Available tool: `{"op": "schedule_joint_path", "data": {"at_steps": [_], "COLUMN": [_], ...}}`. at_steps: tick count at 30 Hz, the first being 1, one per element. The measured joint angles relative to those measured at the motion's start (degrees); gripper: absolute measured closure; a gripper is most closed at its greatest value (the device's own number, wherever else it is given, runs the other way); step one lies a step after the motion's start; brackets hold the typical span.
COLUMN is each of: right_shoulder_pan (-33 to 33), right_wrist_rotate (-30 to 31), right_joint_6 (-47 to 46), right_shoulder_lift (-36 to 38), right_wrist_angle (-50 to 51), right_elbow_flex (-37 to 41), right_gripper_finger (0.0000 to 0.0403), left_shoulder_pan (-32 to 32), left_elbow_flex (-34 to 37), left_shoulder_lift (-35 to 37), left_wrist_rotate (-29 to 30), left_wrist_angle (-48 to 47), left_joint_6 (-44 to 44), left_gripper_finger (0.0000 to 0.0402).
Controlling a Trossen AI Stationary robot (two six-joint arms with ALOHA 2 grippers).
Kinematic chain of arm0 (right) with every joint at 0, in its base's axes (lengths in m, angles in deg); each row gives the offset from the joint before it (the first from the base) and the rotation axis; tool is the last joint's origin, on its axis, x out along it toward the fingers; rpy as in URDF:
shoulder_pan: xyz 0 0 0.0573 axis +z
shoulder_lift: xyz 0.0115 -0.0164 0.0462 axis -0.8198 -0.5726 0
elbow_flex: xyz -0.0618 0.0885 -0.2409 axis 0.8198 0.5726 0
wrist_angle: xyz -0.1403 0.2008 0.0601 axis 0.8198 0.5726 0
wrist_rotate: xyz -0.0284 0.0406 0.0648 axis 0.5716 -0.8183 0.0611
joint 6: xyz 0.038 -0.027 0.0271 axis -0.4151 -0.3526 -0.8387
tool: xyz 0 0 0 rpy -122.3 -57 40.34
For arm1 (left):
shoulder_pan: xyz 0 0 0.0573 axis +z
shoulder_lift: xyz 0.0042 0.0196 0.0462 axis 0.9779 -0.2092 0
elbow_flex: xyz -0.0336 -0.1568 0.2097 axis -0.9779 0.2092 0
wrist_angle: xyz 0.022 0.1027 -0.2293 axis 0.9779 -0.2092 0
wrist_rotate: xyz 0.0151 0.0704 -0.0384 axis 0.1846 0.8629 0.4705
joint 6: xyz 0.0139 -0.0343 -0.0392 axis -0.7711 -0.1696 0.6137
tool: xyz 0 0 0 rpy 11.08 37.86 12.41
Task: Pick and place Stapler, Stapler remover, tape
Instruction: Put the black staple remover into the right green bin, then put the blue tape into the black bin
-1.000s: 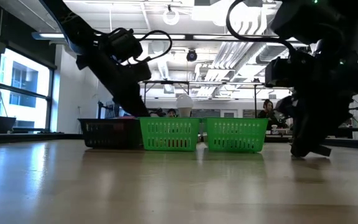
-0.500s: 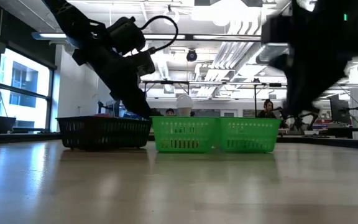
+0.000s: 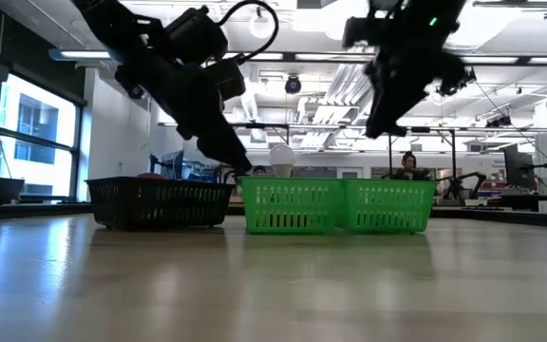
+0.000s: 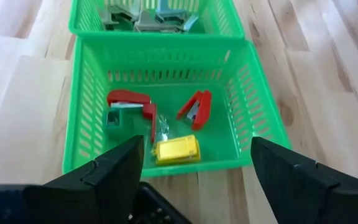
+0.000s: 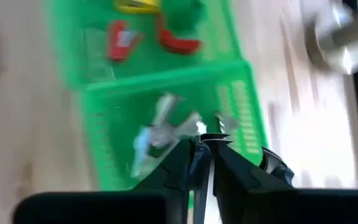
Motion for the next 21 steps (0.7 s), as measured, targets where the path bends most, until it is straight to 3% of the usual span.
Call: {"op": "schedule_joint_path", "data": {"at_steps": [6,10,14,21], "right_shoulder_pan": [-6.4,-7.1,-7.0,-7.0], "right_wrist_rotate": [-5.9,-5.9,-3.6,-1.8], "right_joint_6": [-4.1,-4.0,-4.0,-4.0], "right_shoulder_lift": [0.0,0.0,0.0,0.0], "right_wrist_angle": [-1.9,-6.2,-7.2,-7.3], "right_elbow_flex": [1.7,3.1,3.2,3.2], "right_gripper_finger": [0.0271,0.0225,0.0209,0.0216], "left_shoulder_pan": [0.0,0.0,0.0,0.0], "left_elbow_flex": [-1.3,-1.4,-1.4,-1.4], "left_shoulder_lift": [0.0,0.0,0.0,0.4], "left_wrist_rotate": [0.0,0.0,0.1,0.2], "left_wrist_angle": [-1.0,-1.0,-1.0,-1.0], "left_joint_6": [0.1,0.0,-0.4,-1.9], "left_gripper_finger": [0.0113,0.0113,0.0113,0.0113]}}
